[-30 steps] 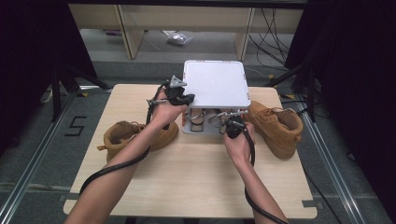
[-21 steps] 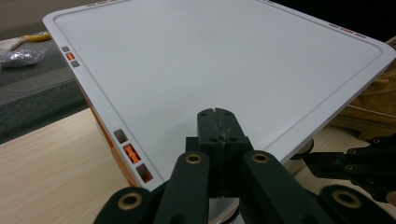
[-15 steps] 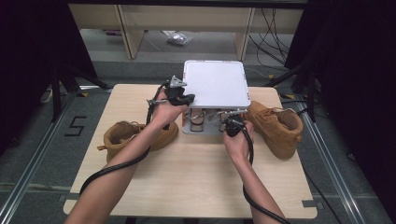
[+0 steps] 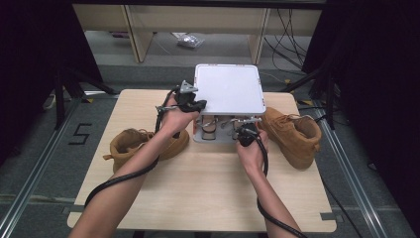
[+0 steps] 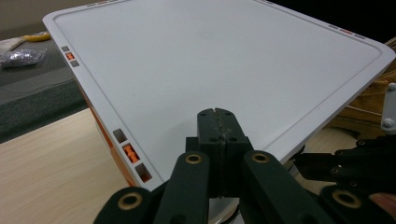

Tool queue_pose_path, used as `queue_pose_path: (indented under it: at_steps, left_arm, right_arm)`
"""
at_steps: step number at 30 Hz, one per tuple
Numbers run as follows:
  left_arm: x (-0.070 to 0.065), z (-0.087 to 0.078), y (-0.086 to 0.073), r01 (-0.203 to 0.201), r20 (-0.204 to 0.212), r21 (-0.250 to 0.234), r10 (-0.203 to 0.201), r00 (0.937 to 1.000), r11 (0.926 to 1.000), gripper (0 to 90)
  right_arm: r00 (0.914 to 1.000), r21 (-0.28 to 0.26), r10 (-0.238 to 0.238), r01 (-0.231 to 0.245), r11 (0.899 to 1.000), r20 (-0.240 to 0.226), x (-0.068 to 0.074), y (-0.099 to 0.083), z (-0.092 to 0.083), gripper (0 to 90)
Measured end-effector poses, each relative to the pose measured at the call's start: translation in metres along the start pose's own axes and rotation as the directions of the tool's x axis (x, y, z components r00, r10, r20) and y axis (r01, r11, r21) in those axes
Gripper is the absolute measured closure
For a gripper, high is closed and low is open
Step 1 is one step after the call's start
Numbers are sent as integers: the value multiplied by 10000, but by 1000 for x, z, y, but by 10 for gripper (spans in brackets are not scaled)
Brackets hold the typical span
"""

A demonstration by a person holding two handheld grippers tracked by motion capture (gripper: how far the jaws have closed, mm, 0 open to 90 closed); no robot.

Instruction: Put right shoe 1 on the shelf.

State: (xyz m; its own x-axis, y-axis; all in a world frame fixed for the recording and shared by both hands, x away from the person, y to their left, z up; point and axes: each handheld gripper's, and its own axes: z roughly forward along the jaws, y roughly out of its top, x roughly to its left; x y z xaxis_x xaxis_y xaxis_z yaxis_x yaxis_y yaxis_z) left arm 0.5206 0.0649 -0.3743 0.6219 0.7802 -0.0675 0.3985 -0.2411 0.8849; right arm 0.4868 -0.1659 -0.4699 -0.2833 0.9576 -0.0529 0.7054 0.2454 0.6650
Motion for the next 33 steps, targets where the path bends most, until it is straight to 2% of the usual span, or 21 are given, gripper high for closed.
queue_pose_path:
  at_steps: [1, 2, 5, 6, 7, 11, 12, 14, 15, 16, 19, 21, 24, 26, 33]
  left_arm:
    - [0, 0, 0, 2, 35, -17, -2, 10000, 10000, 900]
    - [0, 0, 0, 28, 42, -23, -28, 10000, 10000, 900]
    - [1, -1, 0, -49, 36, 65, 49, 10000, 10000, 899]
    - [1, -1, 0, -48, 35, 55, 48, 10000, 10000, 899]
    - [1, 0, -1, -39, 61, -11, 39, 10000, 10000, 900]
    - [1, 0, -1, 144, 79, -152, -143, 9999, 9998, 899]
    - [1, 0, -1, 132, 72, -146, -131, 9999, 9998, 899]
    - [1, -1, 0, -4, 3, 39, 4, 10000, 10000, 899]
    - [-1, 0, 0, 55, -27, -48, -55, 10000, 10000, 898]
    - [0, -1, 0, -73, -46, 60, 73, 10000, 10000, 898]
    - [1, 0, 1, 165, 29, -72, -165, 9999, 9998, 892]
    - [2, -2, 1, 330, 96, -101, -329, 9994, 9994, 863]
    - [5, -11, 2, 106, 10, -88, -106, 9999, 9999, 760]
    - [7, -20, 2, 95, -133, -212, -97, 9999, 9997, 703]
    - [16, -49, -5, 63, -256, -182, -68, 9997, 9998, 616]
  right_arm:
    - [9999, 14, 125, -125, 9999, -19, 1, 0, -1, 825]
    - [10000, -86, -36, 36, 10000, -31, 0, -1, -2, 792]
    - [9998, -181, 36, -40, 9998, -202, -1, -3, -8, 713]
    - [9990, -110, 311, -314, 9994, -317, -1, -5, -11, 683]
    - [9987, -171, 284, -292, 9994, -430, -2, -6, -14, 664]
    - [9981, -430, 254, -279, 9987, -559, -7, -14, -25, 626]
    - [9967, -516, 522, -555, 9971, -623, -7, -16, -28, 618]
    - [9975, -680, 344, -386, 9969, -620, -11, -20, -35, 603]
    - [9969, -724, 361, -412, 9965, -703, -13, -22, -38, 593]
    - [9952, -776, 539, -602, 9952, -818, -13, -24, -41, 588]
    - [9953, -839, 464, -536, 9950, -851, -19, -29, -49, 561]
    - [9933, -954, 693, -781, 9924, -923, -21, -33, -54, 547]
    - [9913, -984, 812, -914, 9909, -1040, -23, -41, -63, 535]
    - [9895, -1129, 816, -952, 9890, -1196, -26, -46, -67, 529]
    - [9877, -1113, 992, -1127, 9874, -1206, -28, -65, -76, 514]
